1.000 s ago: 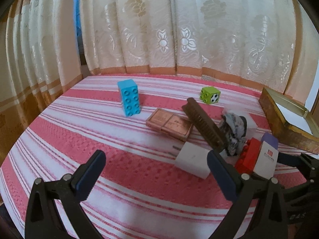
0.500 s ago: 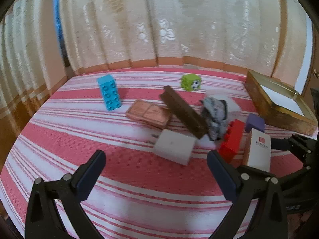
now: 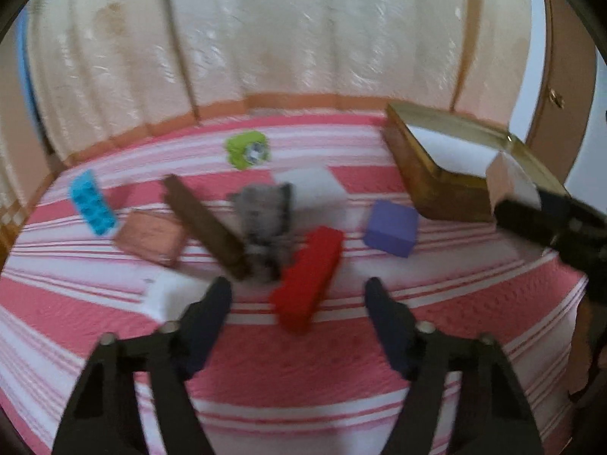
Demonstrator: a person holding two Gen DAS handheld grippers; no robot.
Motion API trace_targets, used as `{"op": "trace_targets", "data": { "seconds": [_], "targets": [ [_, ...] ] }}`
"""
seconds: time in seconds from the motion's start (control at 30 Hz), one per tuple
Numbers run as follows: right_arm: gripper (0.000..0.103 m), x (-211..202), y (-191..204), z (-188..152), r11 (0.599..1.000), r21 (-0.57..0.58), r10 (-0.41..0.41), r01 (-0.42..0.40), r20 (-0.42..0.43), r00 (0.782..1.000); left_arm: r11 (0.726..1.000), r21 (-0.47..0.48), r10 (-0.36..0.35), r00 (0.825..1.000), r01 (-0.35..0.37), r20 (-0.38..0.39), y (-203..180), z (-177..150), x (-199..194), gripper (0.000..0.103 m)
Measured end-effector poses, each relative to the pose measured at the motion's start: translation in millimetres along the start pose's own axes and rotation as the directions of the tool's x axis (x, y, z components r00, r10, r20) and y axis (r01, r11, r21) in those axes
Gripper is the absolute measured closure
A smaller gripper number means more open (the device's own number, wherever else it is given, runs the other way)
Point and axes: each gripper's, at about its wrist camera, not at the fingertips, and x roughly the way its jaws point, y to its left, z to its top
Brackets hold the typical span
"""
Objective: Organize rigid objects
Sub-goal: 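Close the left tool on the red lego brick while the right tool grips the white printed box, then carry both held objects into the gold tin tray and open both tools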
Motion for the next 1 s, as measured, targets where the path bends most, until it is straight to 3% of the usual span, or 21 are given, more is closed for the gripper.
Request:
{"op": "trace_targets", "data": {
  "seconds": [0.07, 0.13, 0.23, 0.33, 0.67, 1.0],
  "targets": [
    [0.012, -5.2, -4.8, 2.7, 1.0, 0.027, -0.003, 0.003, 0.021, 1.0, 1.0, 0.002, -0.016, 0.999, 0.016, -0.041, -5.8, 1.8, 11.8, 0.053],
    [0.012, -6.7, -5.8, 1.7, 0.999, 0.036, -0.01, 0.009, 0.029, 1.0, 1.0, 0.005, -0.02, 0.997, 0.02, -0.076, -10.1, 3.8, 21.3, 0.059],
    [0.012, -6.3, -4.3, 0.0, 0.999, 0.031, -0.014, 0.013, 0.027, 1.0, 1.0, -0.011, -0.029, 0.997, 0.028, -0.072, -11.2, 9.9, 21.1, 0.074],
    [0.012, -8.7, -2.9, -1.2, 0.999, 0.021, -0.026, 0.025, 0.029, 0.999, 0.999, -0.024, -0.024, 0.998, 0.023, -0.062, -13.8, 10.7, 21.5, 0.08],
    [0.012, -12.4, -10.2, -0.8, 0.997, 0.043, -0.063, 0.06, 0.061, 0.996, 0.99, -0.1, -0.102, 0.994, 0.099, -0.027, 4.6, -0.4, 13.6, 0.082],
    [0.012, -34.6, -19.3, 4.5, 0.992, 0.076, -0.109, 0.098, 0.167, 0.98, 0.988, -0.093, -0.115, 0.986, 0.127, 0.117, 1.0, 6.3, -35.7, 0.082]
  ]
}}
